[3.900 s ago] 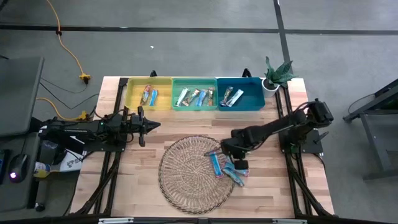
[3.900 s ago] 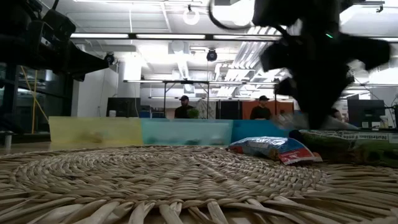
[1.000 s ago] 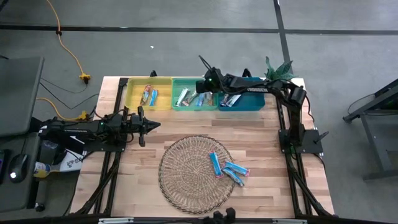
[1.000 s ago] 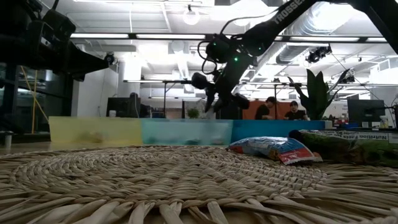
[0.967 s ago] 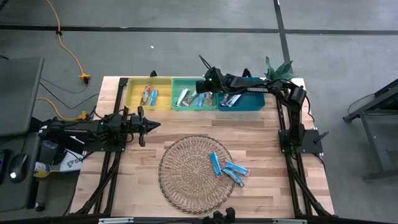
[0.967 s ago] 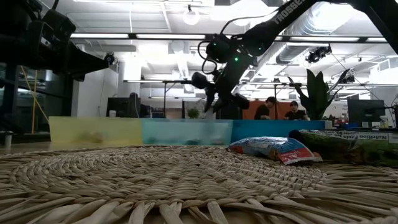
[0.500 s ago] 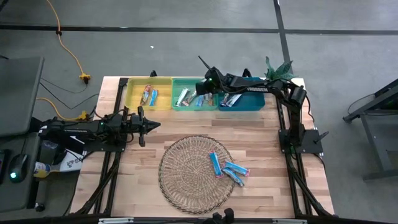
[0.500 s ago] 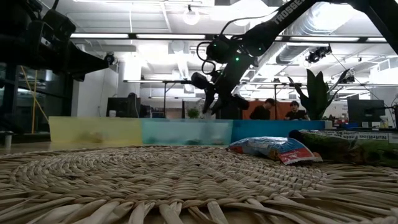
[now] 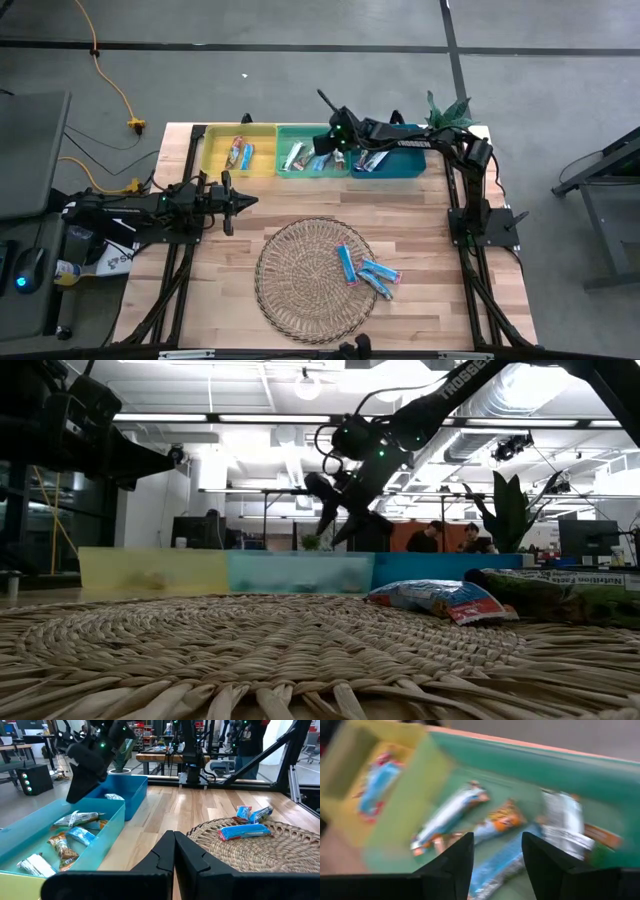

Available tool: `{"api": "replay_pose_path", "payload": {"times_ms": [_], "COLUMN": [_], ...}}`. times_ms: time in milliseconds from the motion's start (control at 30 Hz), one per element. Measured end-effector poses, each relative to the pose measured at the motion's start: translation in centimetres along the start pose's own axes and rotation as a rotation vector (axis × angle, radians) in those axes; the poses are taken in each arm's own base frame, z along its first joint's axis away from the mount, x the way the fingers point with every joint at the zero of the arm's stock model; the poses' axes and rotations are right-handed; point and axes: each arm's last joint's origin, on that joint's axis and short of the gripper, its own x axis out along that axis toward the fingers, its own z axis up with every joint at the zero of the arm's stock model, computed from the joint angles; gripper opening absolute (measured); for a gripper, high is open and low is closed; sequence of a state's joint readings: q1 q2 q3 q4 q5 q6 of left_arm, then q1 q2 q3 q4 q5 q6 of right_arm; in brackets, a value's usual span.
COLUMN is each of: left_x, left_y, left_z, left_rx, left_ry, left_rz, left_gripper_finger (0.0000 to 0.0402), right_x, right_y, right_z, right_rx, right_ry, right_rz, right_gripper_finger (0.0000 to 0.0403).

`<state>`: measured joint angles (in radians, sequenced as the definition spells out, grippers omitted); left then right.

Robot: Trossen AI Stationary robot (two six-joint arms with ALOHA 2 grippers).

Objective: Pick and place Granola Bars by type
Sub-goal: Put the blue granola bar into the blue bin

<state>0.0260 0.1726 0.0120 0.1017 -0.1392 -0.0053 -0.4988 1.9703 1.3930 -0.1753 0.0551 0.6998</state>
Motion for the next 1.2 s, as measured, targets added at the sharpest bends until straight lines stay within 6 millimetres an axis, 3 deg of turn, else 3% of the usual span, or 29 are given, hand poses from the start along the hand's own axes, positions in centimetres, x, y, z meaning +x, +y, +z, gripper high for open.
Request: {"api": "replay_pose_path", "payload": {"times_ms": [433,633,900,1200], "left_x": [0.0,0.0,0.0,0.0], "left_y": [0.0,0.0,0.0,0.0], "left_z": [0.0,0.0,0.0,0.0], "left_rx": [0.0,0.0,0.0,0.0], "left_ry": [0.0,0.0,0.0,0.0], "left_rz": [0.0,0.0,0.0,0.0], "left_gripper_finger": [0.0,0.0,0.0,0.0], "right_x": [-1.2,-3.1,-9.7,-17.9], "right_y": [3.5,5.3,9.2,11.4], "right_z": [2.0,1.9,1.0,-0.2], "right_rx": [-0.176,-0.265,-0.42,-0.511], "right_ry": [-0.037,0.134,0.252,0.281], "right_rz": [0.639,1.024,1.3,1.385], "right_gripper_finger": [0.015,0.0143,0.0142,0.0142]}}
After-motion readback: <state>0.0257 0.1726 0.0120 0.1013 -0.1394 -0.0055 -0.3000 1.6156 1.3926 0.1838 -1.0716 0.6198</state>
